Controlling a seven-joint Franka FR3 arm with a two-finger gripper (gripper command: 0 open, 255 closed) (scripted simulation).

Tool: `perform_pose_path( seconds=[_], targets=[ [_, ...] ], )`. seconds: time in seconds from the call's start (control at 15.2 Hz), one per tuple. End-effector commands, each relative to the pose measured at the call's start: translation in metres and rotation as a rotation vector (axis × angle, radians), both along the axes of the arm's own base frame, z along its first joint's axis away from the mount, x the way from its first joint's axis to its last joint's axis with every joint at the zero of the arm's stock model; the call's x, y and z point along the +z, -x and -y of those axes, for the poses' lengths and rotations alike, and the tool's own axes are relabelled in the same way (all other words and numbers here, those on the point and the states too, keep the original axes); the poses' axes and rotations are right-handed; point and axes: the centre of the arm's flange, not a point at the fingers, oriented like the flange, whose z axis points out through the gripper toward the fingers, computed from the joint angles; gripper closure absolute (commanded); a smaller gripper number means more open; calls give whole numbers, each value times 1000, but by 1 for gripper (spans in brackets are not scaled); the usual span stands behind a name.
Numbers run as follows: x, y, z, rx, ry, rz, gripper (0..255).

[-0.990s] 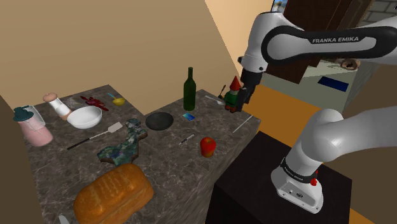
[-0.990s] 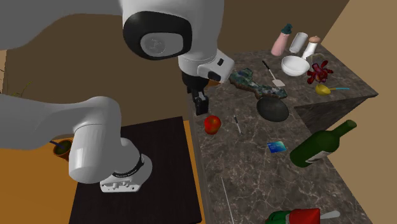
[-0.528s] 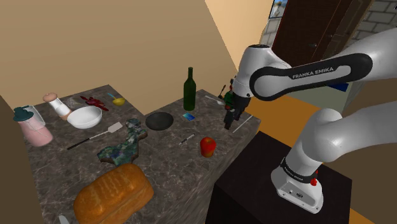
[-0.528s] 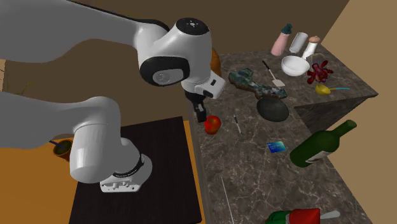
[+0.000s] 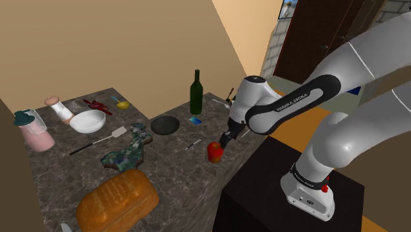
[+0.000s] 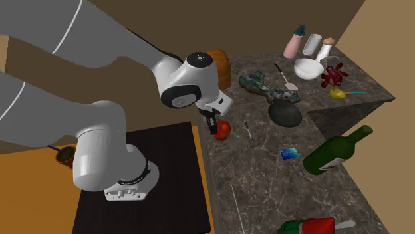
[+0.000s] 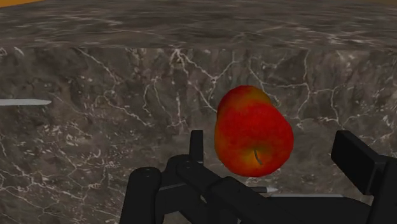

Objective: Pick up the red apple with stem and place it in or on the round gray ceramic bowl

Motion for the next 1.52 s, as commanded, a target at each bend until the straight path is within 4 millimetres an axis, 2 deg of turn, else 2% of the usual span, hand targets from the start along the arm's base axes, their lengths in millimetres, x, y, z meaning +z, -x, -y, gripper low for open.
perform_pose_path(
  seconds=[0.0, 0.13, 0.66, 1.19, 1.25, 1.45],
  targets=[
    [-26, -6, -8, -21, 2, 24, 0],
    [-50, -12, -15, -41, 8, 43, 0],
    [-94, -20, -18, -44, 9, 47, 0],
    [-94, -20, -18, -44, 9, 47, 0],
    [-94, -20, -18, -44, 9, 47, 255],
    [-94, -20, -18, -44, 9, 47, 255]
  ],
)
